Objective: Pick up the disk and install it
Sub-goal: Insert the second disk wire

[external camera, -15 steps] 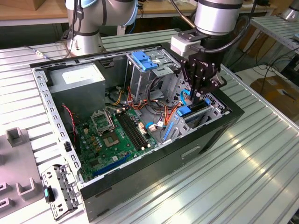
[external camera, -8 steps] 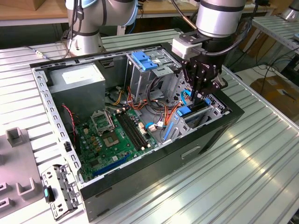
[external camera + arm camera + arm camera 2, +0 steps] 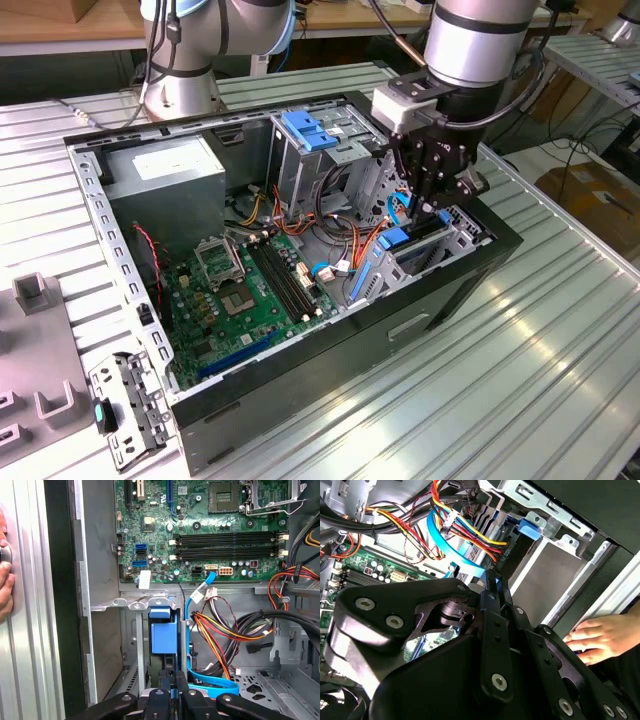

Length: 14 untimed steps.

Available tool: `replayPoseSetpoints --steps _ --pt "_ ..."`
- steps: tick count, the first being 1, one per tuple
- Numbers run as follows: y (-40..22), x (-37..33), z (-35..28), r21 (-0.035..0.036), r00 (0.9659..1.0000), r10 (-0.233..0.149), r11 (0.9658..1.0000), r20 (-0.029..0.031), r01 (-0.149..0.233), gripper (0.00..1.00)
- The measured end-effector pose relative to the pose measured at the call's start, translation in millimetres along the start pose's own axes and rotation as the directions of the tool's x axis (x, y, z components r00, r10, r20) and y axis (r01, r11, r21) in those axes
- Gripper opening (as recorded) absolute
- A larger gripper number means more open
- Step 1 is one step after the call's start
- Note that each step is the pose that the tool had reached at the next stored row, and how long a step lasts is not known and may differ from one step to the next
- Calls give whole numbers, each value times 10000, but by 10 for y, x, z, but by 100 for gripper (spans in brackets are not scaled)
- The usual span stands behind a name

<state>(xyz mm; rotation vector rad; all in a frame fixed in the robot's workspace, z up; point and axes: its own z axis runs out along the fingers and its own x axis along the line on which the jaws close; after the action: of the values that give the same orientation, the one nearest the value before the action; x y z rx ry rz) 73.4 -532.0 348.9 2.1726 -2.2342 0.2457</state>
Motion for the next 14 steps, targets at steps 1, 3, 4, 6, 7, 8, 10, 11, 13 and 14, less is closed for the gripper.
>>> replayPoseSetpoints --steps 1,3,4,6,7,8,10,11,13,14 --pt "0 3 4 0 10000 -8 10000 20 8 16" --pt "1 4 10 2 10000 -28 10000 73 28 16" --pt "1 3 12 4 9999 -49 10000 98 49 16" --pt "1 3 14 10 9999 -107 9999 133 107 16" --pt "1 3 15 14 9998 -137 9999 146 137 16" --pt "1 3 16 16 9998 -152 9999 151 152 16" --pt "1 3 15 18 9998 -164 9999 151 164 16" --pt "1 3 15 18 9997 -172 9999 151 172 16" --pt "2 3 15 19 9997 -177 9998 152 177 16" --pt "2 3 15 19 9997 -179 9998 152 179 16"
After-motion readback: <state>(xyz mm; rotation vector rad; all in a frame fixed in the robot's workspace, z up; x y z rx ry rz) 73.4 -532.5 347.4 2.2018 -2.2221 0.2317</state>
